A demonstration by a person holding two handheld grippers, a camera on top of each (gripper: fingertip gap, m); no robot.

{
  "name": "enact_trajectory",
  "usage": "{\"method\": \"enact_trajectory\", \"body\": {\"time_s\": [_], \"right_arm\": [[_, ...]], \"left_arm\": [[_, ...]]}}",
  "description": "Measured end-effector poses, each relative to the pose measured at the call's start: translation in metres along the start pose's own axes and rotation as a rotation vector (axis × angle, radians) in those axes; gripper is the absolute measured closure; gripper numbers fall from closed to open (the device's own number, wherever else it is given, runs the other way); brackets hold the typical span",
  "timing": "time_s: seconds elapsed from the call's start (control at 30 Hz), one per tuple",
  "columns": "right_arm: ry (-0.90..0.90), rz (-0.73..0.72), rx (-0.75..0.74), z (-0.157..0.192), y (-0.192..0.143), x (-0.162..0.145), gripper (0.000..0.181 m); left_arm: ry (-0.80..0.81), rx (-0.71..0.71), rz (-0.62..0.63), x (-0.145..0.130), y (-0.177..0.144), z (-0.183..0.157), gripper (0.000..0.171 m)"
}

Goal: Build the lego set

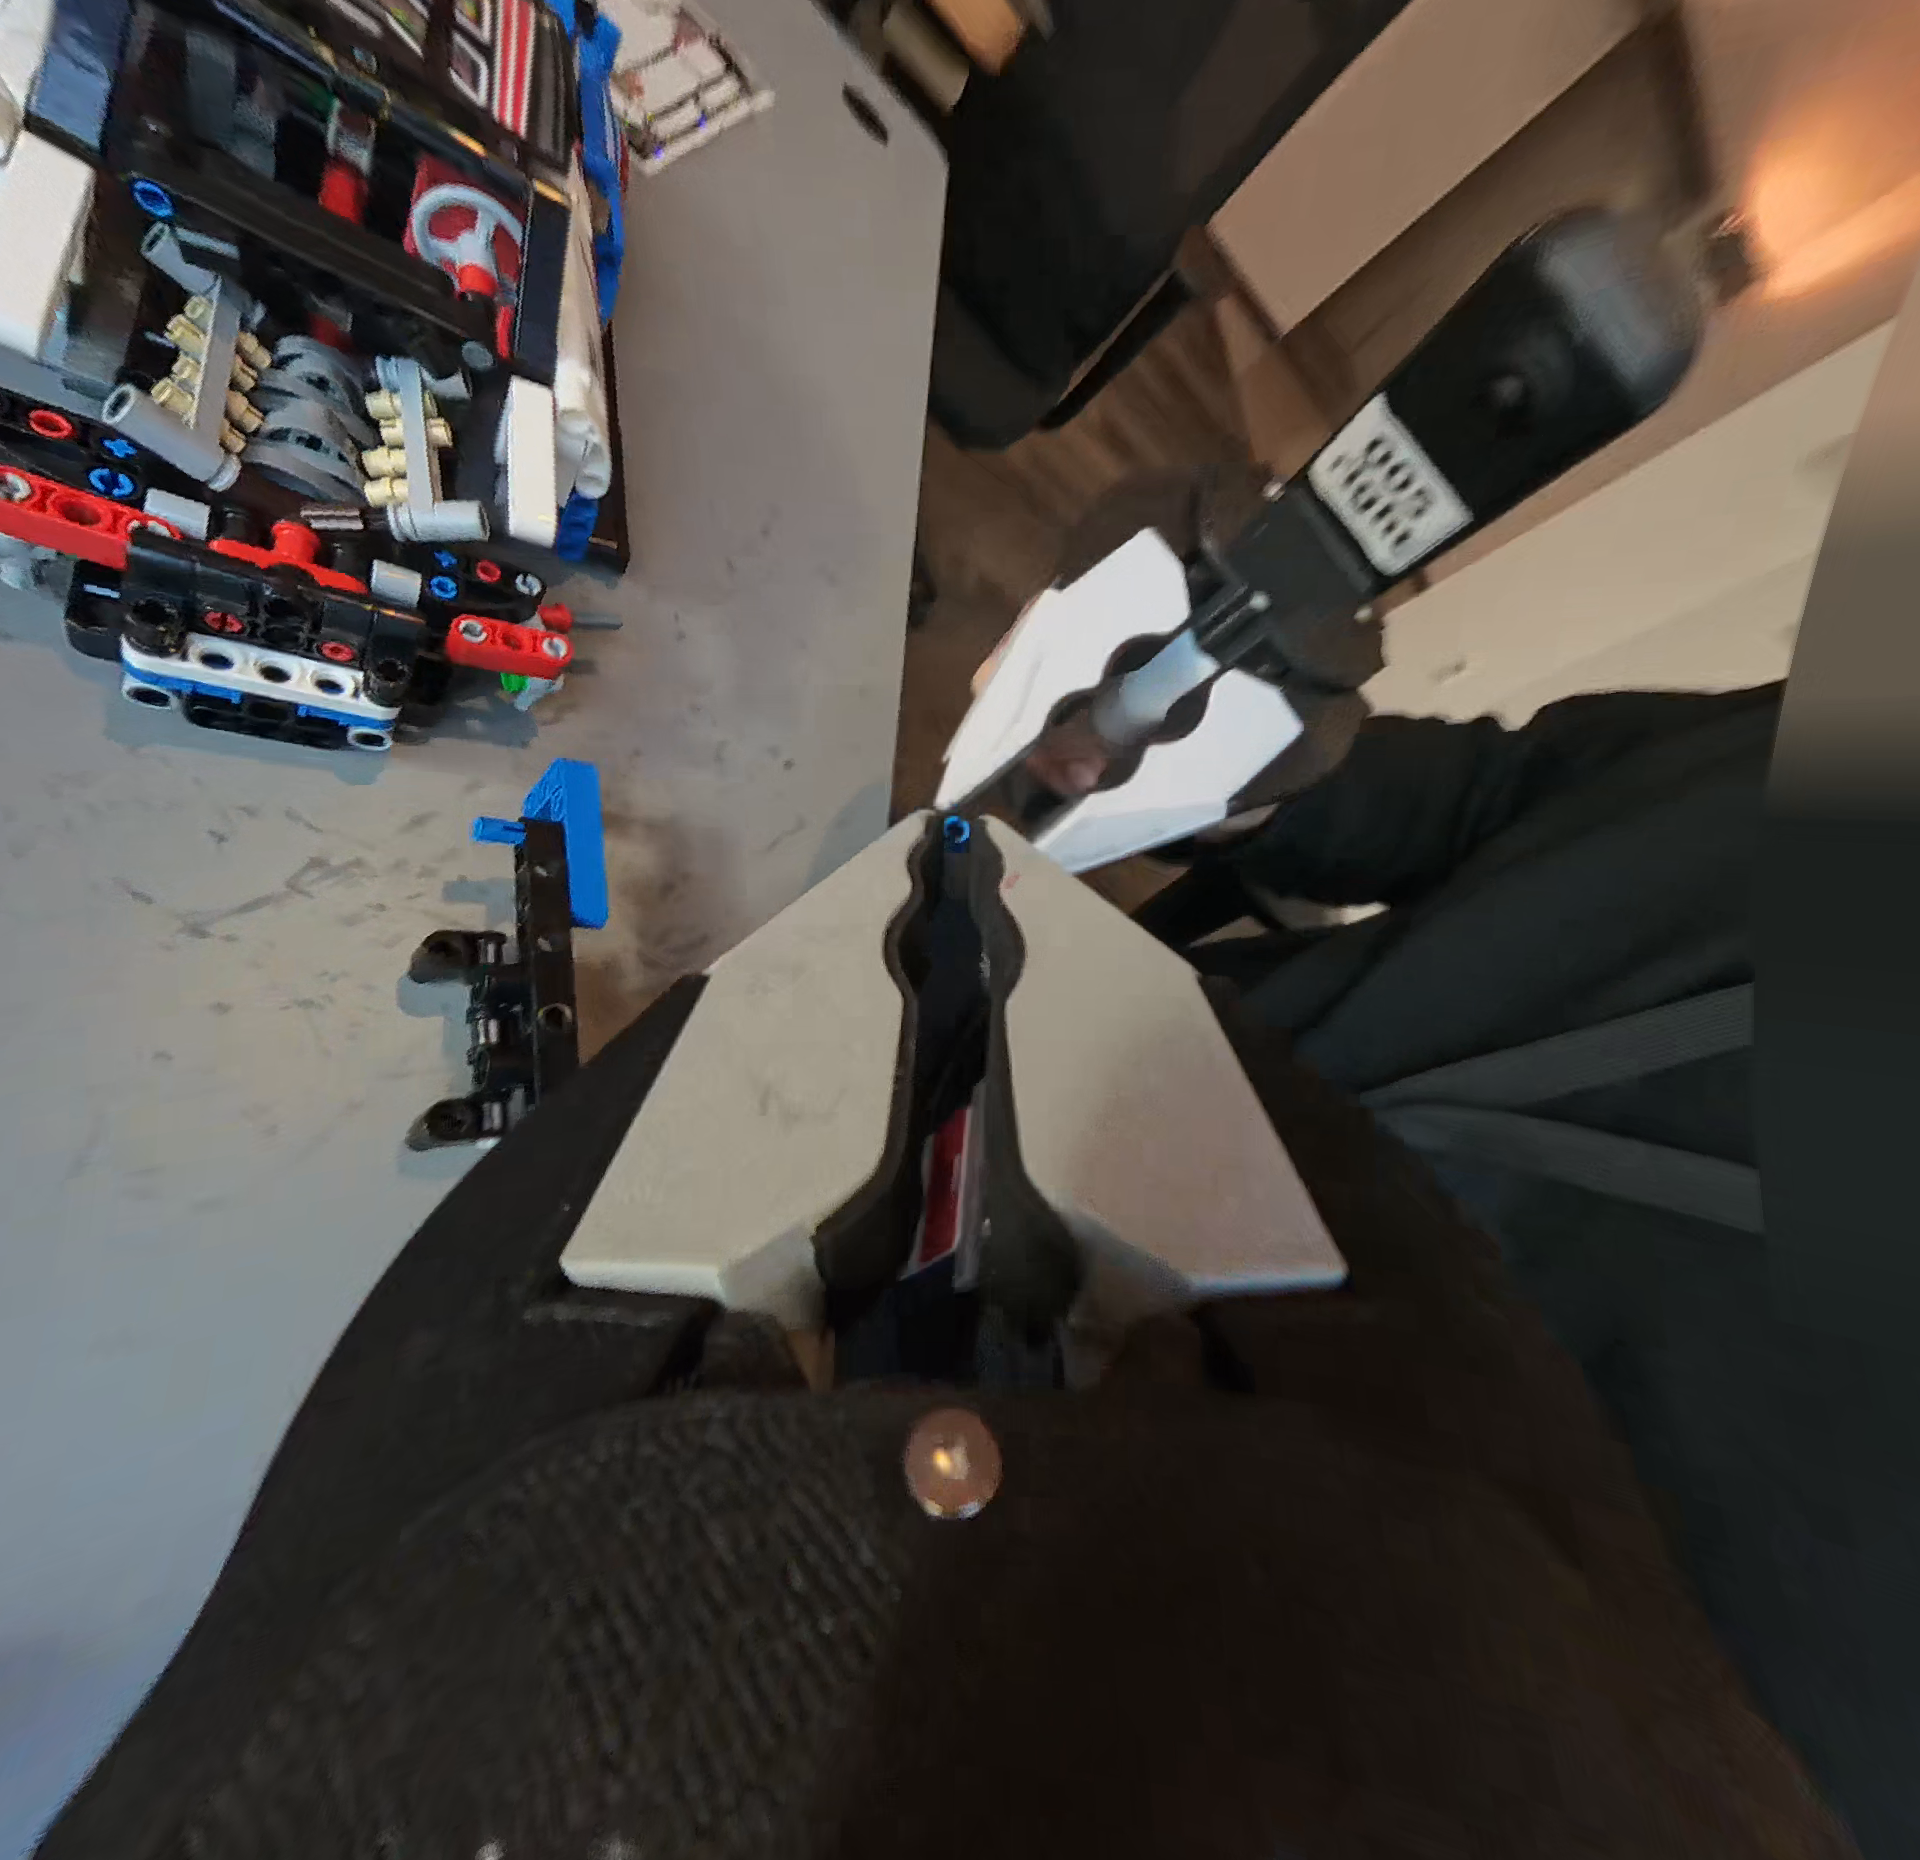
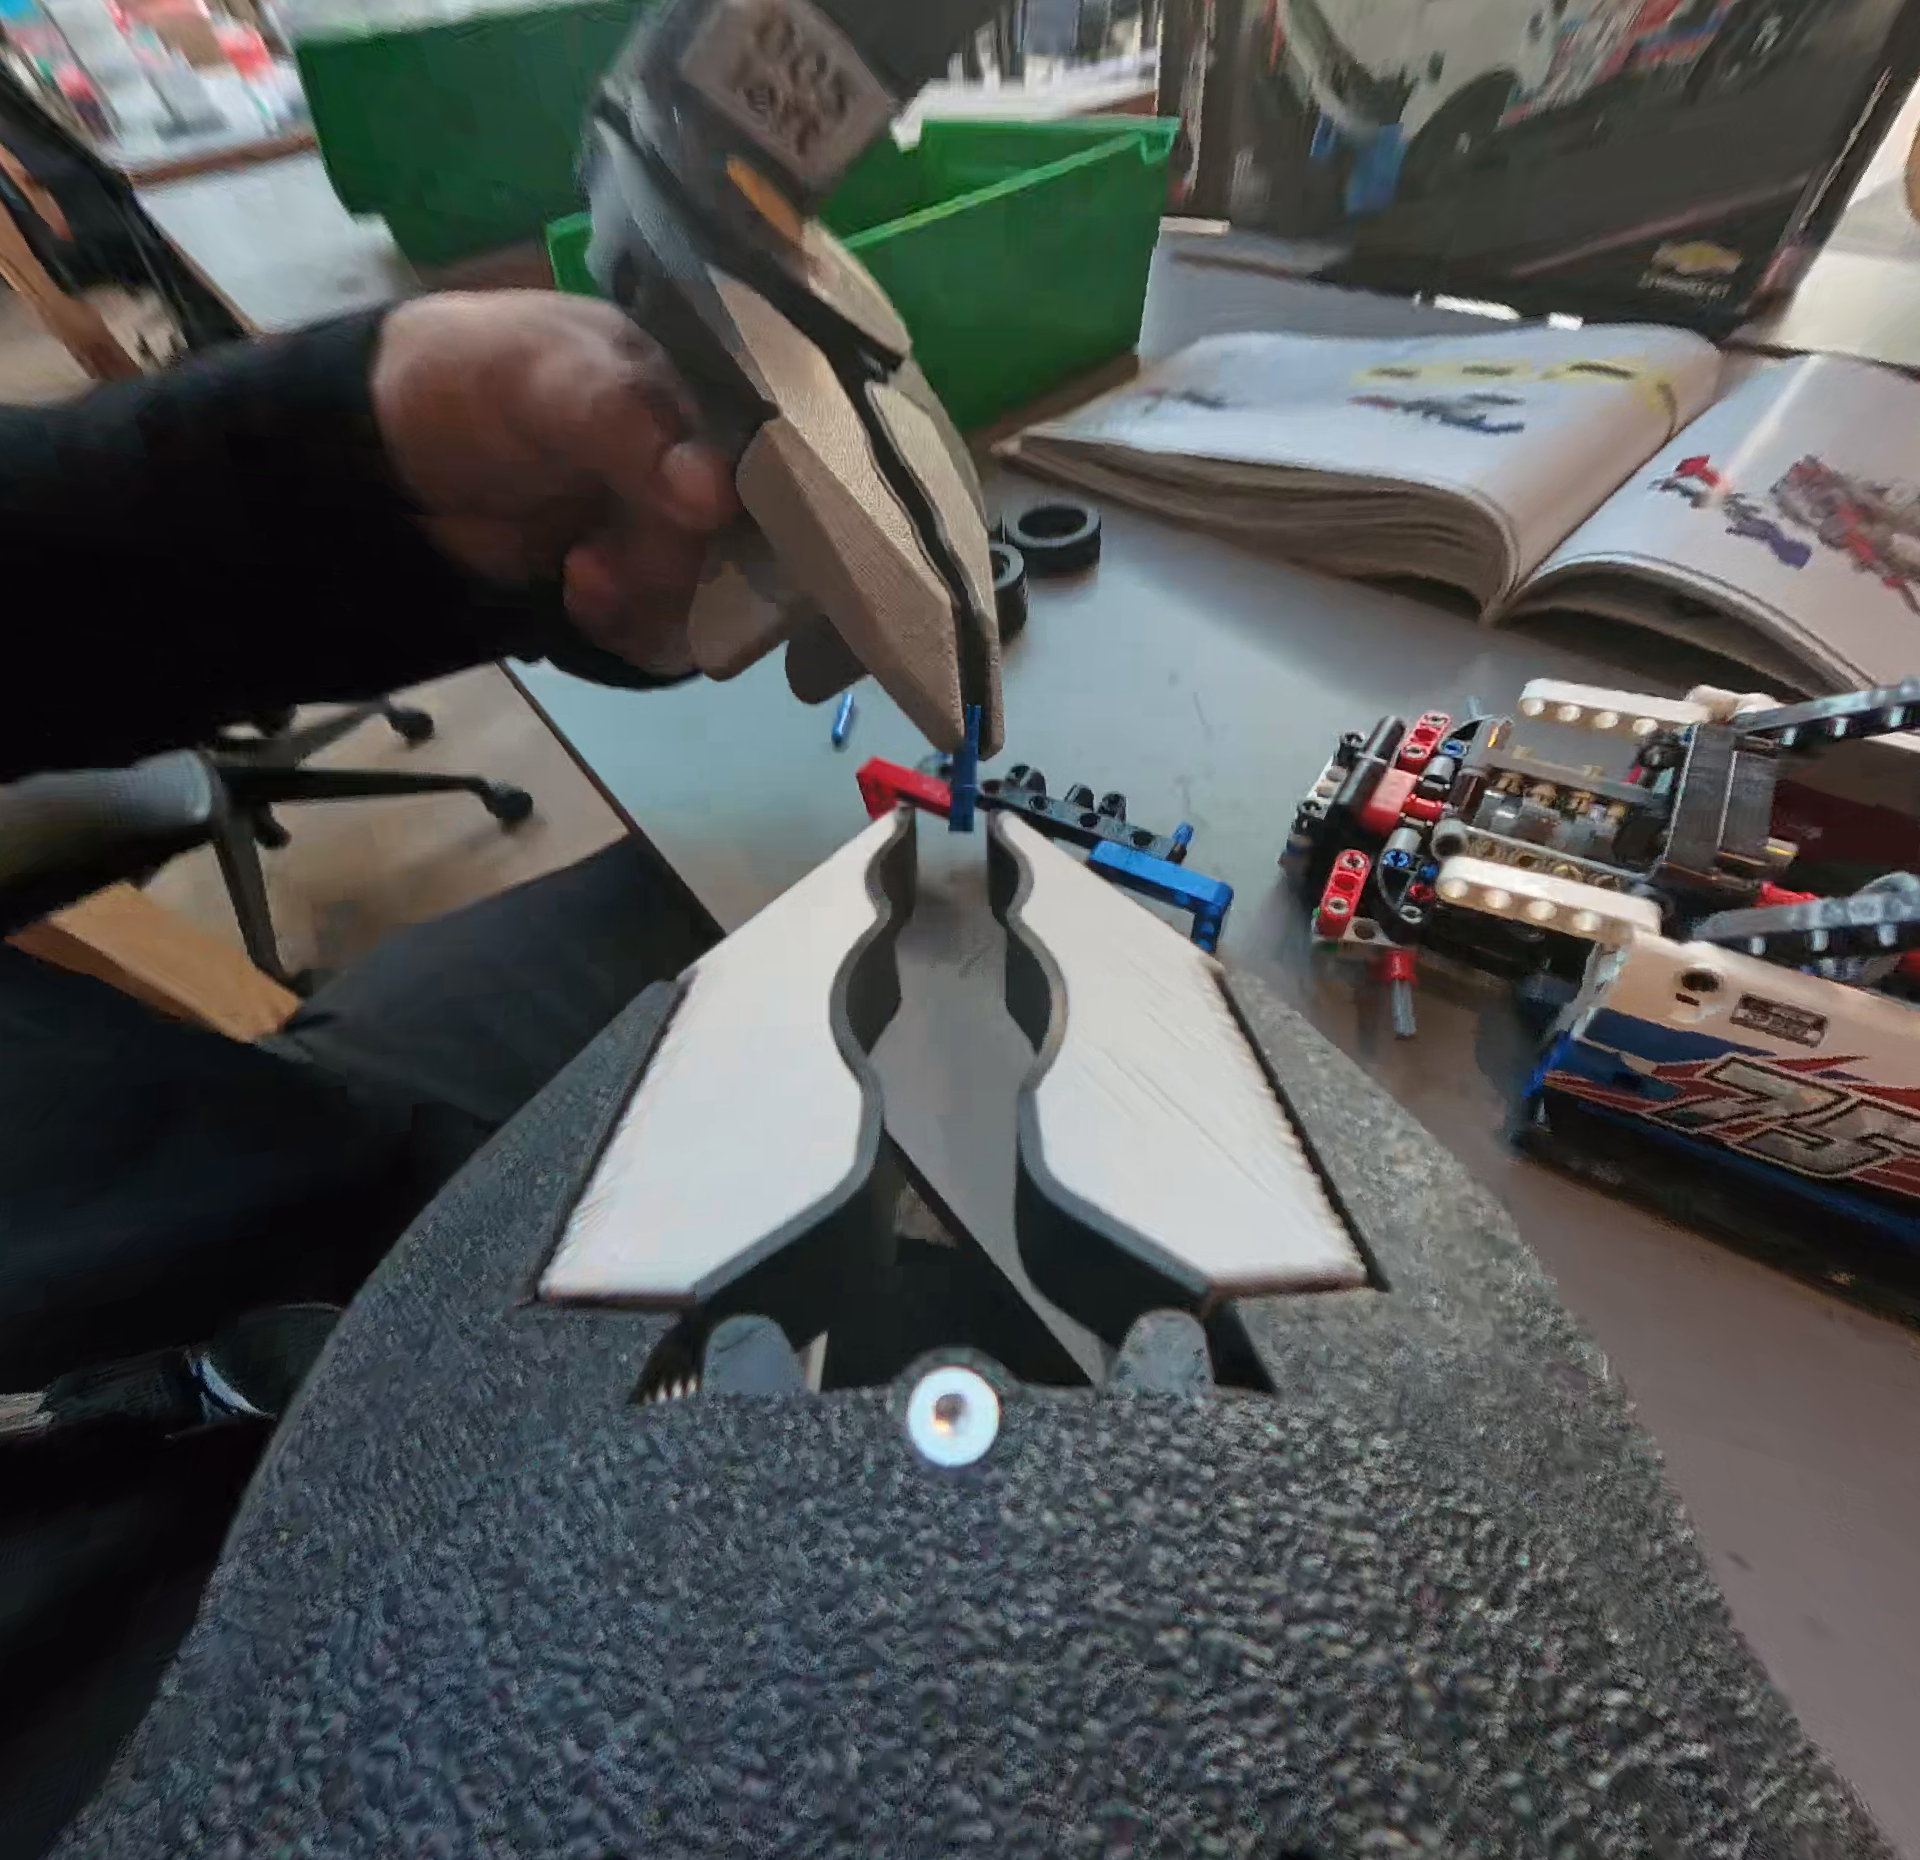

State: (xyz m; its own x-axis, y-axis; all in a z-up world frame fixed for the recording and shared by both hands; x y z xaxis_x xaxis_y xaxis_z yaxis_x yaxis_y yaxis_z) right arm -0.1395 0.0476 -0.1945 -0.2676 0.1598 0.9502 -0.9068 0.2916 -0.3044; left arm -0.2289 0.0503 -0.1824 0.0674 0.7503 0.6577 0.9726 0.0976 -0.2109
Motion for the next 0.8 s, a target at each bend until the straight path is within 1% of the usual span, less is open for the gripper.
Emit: {"method": "enact_trajectory", "body": {"time_s": [0.03, 0.1, 0.23, 0.3, 0.37, 0.43, 0.53, 0.6, 0.8], "right_arm": [[0.029, -0.043, 0.0, -0.001, -0.003, 0.003, 0.162], [0.027, -0.109, -0.007, -0.002, -0.009, 0.007, 0.162], [-0.097, -0.159, -0.07, 0.003, -0.013, 0.014, 0.164], [-0.155, -0.157, -0.122, 0.004, -0.012, 0.016, 0.166], [-0.198, -0.184, -0.15, 0.006, -0.013, 0.02, 0.175], [-0.229, -0.184, -0.173, 0.006, -0.013, 0.022, 0.177], [-0.22, -0.174, -0.173, 0.006, -0.011, 0.023, 0.177], [-0.205, -0.192, -0.167, 0.006, -0.013, 0.025, 0.176], [-0.226, -0.185, -0.182, 0.007, -0.014, 0.025, 0.173]], "left_arm": [[-0.021, -0.03, -0.039, 0.002, -0.002, -0.002, 0.169], [-0.062, -0.091, -0.099, 0.003, -0.002, -0.005, 0.169], [-0.141, -0.192, -0.197, 0.004, 0.002, -0.009, 0.169], [-0.181, -0.239, -0.236, 0.004, 0.004, -0.01, 0.169], [-0.186, -0.233, -0.237, 0.002, 0.007, -0.009, 0.169], [-0.201, -0.249, -0.26, 0.002, 0.007, -0.009, 0.169], [-0.222, -0.263, -0.279, 0.002, 0.006, -0.008, 0.169], [-0.24, -0.298, -0.306, 0.003, 0.005, -0.009, 0.169], [-0.256, -0.335, -0.341, 0.004, 0.006, -0.011, 0.169]]}}
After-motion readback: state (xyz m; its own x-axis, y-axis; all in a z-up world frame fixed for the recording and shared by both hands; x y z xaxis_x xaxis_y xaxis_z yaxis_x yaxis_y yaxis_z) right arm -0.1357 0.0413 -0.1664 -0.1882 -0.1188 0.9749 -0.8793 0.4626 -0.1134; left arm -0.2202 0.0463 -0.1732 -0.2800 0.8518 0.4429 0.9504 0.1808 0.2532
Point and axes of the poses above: each gripper's, where its closed fingertips meet, y out along the fingers, x out of its top, z = x × y across the jaws, the point moved 5 cm from there along -y, back along the fingers, and after that the axes turned 11 degrees about -x, right-handed, at the moved point
